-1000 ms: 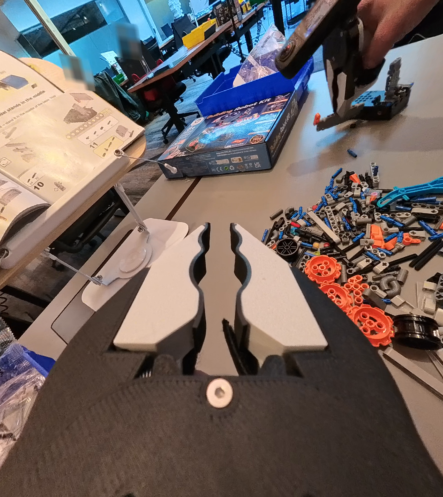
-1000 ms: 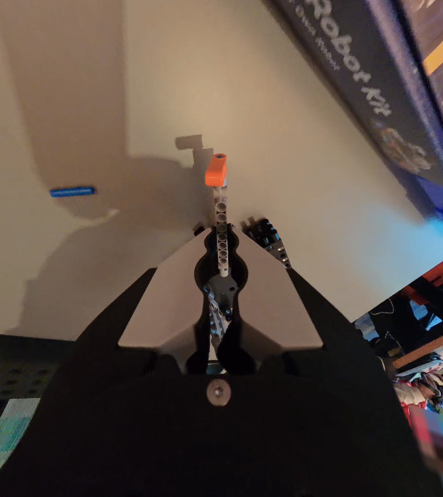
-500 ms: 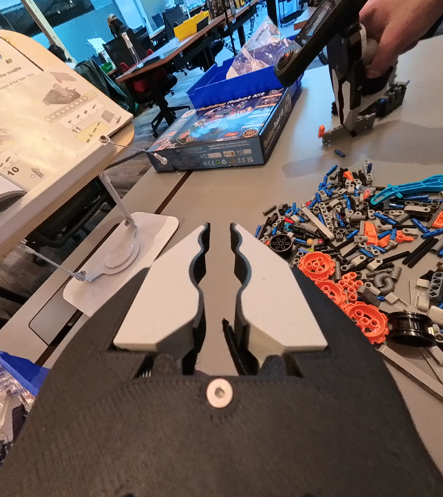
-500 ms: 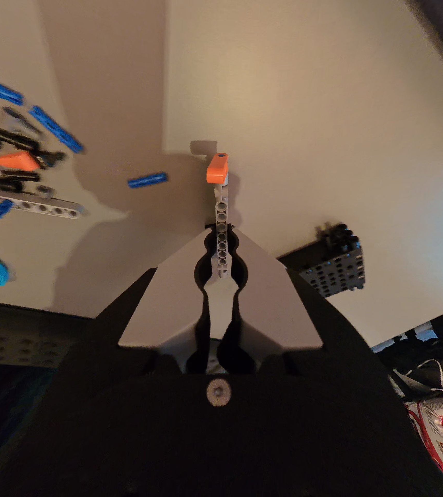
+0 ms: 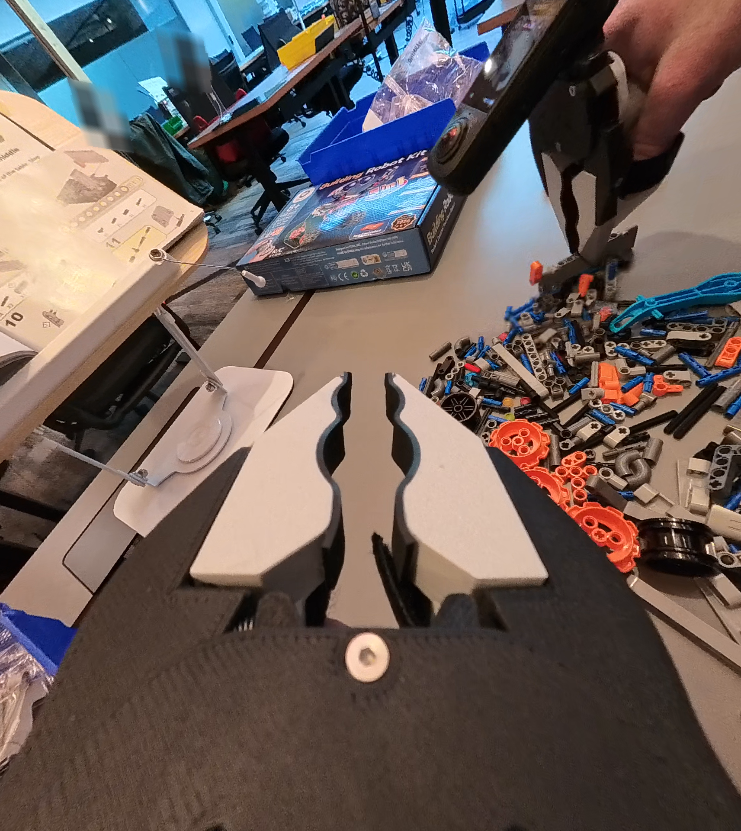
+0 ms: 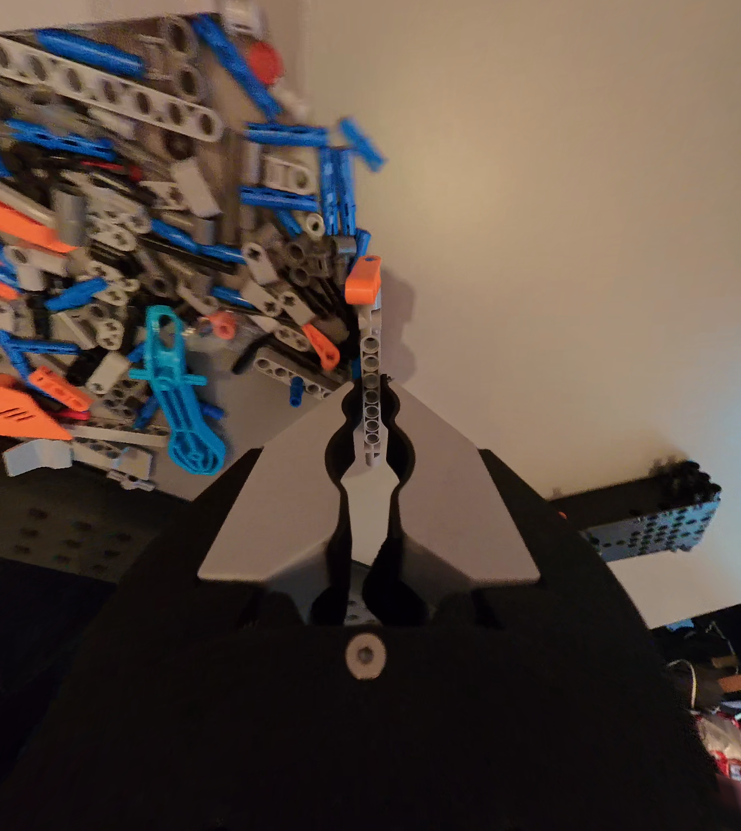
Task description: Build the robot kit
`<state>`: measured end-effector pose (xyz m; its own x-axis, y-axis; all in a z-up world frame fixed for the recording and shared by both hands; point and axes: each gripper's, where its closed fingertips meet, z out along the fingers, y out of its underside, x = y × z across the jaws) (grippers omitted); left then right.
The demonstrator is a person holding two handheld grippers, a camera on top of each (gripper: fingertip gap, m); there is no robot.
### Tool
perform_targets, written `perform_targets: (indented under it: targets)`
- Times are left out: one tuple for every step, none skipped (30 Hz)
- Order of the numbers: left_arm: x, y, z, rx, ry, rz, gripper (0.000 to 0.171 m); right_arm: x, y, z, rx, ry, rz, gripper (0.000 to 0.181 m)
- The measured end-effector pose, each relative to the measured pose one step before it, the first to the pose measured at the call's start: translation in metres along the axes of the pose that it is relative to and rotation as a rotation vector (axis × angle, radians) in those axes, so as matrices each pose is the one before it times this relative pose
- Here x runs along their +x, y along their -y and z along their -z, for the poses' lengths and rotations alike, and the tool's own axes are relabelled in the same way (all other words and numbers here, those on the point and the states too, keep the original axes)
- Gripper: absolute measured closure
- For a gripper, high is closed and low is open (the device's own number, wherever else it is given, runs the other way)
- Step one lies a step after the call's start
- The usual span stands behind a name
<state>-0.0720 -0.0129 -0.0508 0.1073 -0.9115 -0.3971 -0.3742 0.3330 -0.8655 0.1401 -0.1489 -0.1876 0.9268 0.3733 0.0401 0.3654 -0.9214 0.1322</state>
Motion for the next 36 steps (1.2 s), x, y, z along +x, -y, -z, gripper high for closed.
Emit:
perform_targets:
  targets:
    - [0.00045,0.00083,0.00012,0.00277,-0.0016,0.0005,0.159,-0.00616,0.00210,0.00046,0.0042,0.0066,0.0160,0.176]
    - [0.00030,0.00070,0.00017,0.00257,-0.0015,0.0013,0.159,-0.00363,0.00138,0.00040,-0.0016,-0.0059,0.0134,0.176]
    - [0.00023,0.00033,0.00010,0.00040,-0.0003,-0.0003,0.159,-0.00289,0.00145,0.00034,-0.0010,-0.0052,0.0116,0.176]
    - [0.00020,0.00026,0.00015,0.00002,0.0005,-0.0022,0.159,-0.00281,0.00205,0.00049,0.0048,0.0003,0.0102,0.176]
    - [0.00015,0.00008,0.00016,-0.00062,0.0006,-0.0030,0.159,-0.00070,0.00222,0.00074,0.0084,-0.0064,0.0065,0.176]
    - [-0.00003,-0.00002,0.00010,-0.00138,0.0014,-0.0031,0.159,0.00106,-0.00007,0.00092,-0.0020,-0.0106,0.0057,0.176]
    - [-0.00013,-0.00006,0.00015,-0.00114,0.0015,-0.0028,0.159,0.00075,-0.00138,0.00126,-0.0038,-0.0078,0.0152,0.176]
    - [-0.00006,0.00014,0.00028,-0.00059,0.0017,-0.0032,0.159,0.00066,0.00043,0.00278,0.0148,-0.0060,0.0154,0.176]
    - [-0.00016,0.00022,0.00035,-0.00008,0.0016,-0.0027,0.159,0.00172,-0.00110,0.00408,0.0129,-0.0120,0.0119,0.176]
    - [-0.00015,0.00034,0.00032,0.00037,0.0011,-0.0018,0.159,0.00329,-0.00392,0.00486,0.0039,-0.0231,0.0191,0.176]
    - [-0.00039,0.00053,0.00041,0.00100,0.0018,-0.0012,0.159,0.00212,-0.00278,0.00583,0.0164,-0.0123,0.0184,0.176]
    - [-0.00014,0.00045,0.00026,0.00192,0.0008,0.0004,0.159,-0.00172,-0.00067,0.00655,0.0347,0.0109,0.0230,0.176]
    - [-0.00029,0.00019,0.00004,0.00087,0.0003,0.0004,0.159,-0.00297,-0.00337,0.00636,0.0197,0.0165,0.0197,0.176]
    - [-0.00032,-0.00036,-0.00020,-0.00135,0.0015,-0.0004,0.159,0.00008,-0.00457,0.00574,0.0083,-0.0104,0.0322,0.176]
    - [-0.00001,-0.00054,-0.00048,-0.00147,-0.0003,0.0014,0.159,-0.00505,-0.00157,0.00486,0.0239,0.0027,0.0739,0.176]
    - [0.00052,-0.00062,-0.00066,-0.00110,-0.0028,0.0027,0.159,-0.01253,-0.00115,0.00318,0.0265,0.0362,0.0772,0.176]
    - [0.00047,-0.00061,-0.00072,-0.00283,-0.0011,-0.0002,0.159,-0.01072,-0.00583,0.00073,-0.0094,0.0206,0.0574,0.176]
    - [0.00029,-0.00055,-0.00073,-0.00305,0.0012,-0.0040,0.159,-0.00963,-0.00746,-0.00142,-0.0226,0.0011,0.0792,0.176]
    - [0.00058,-0.00047,-0.00076,-0.00253,-0.0002,-0.0028,0.159,-0.01410,-0.00423,-0.00279,-0.0027,0.0262,0.0764,0.176]
    - [0.00092,-0.00035,-0.00076,-0.00151,-0.0028,0.0000,0.159,-0.01329,-0.00346,-0.00438,-0.0088,0.0346,0.0389,0.176]
    - [0.00090,-0.00056,-0.00088,-0.00207,-0.0023,-0.0003,0.159,-0.01079,-0.00503,-0.00609,-0.0254,0.0159,0.0556,0.176]
    - [0.00089,-0.00049,-0.00083,-0.00299,-0.0022,-0.0023,0.159,-0.01100,-0.00458,-0.00680,-0.0232,0.0162,0.0698,0.176]
    - [0.00094,-0.00032,-0.00064,-0.00202,-0.0014,-0.0036,0.159,-0.00878,-0.00276,-0.00586,-0.0153,0.0189,0.0442,0.176]
    - [0.00072,-0.00002,-0.00053,-0.00195,-0.0004,-0.0042,0.159,-0.00515,-0.00098,-0.00442,-0.0077,0.0068,0.0388,0.176]
    - [0.00035,-0.00007,-0.00051,-0.00246,0.0006,-0.0042,0.159,-0.00463,0.00049,-0.00321,0.0027,0.0061,0.0443,0.176]
    - [-0.00007,0.00020,-0.00043,-0.00067,0.0021,-0.0034,0.159,-0.00565,0.00141,-0.00240,0.0052,0.0214,0.0290,0.176]
    - [-0.00016,0.00025,-0.00037,-0.00046,0.0013,-0.0009,0.159,-0.00364,0.00231,-0.00161,0.0032,0.0137,0.0247,0.176]
    - [0.00000,-0.00006,-0.00029,-0.00123,0.0003,-0.0017,0.159,-0.00111,0.00187,-0.00100,-0.0020,0.0024,0.0208,0.176]
    - [-0.00041,-0.00021,-0.00021,-0.00233,0.0024,-0.0034,0.159,-0.00094,0.00051,-0.00122,-0.0112,0.0097,0.0074,0.176]
    - [-0.00100,-0.00016,-0.00005,-0.00122,0.0041,-0.0016,0.159,0.00058,0.00060,-0.00141,-0.0110,0.0034,0.0081,0.176]
    - [-0.00057,-0.00004,-0.00003,0.00040,0.0008,0.0026,0.159,-0.00082,0.00173,-0.00161,-0.0048,0.0088,0.0149,0.176]
    - [-0.00024,-0.00017,-0.00008,0.00122,-0.0011,0.0036,0.159,-0.00076,0.00225,-0.00199,-0.0021,0.0082,0.0136,0.176]
    - [-0.00005,-0.00063,-0.00025,-0.00052,-0.0011,0.0023,0.159,-0.00027,0.00065,-0.00198,-0.0086,0.0087,0.0058,0.175]
    - [0.00002,-0.00085,-0.00026,-0.00262,-0.0007,0.0006,0.159,-0.00022,0.00112,0.00003,0.0014,0.0075,0.0027,0.176]
    - [0.00020,-0.00060,-0.00028,-0.00216,-0.0004,-0.0014,0.159,-0.00014,0.00046,0.00010,0.0000,0.0038,0.0085,0.176]
    - [0.00034,-0.00030,-0.00020,-0.00081,-0.0007,-0.0018,0.159,-0.00028,0.00033,-0.00014,0.0001,0.0069,0.0010,0.176]
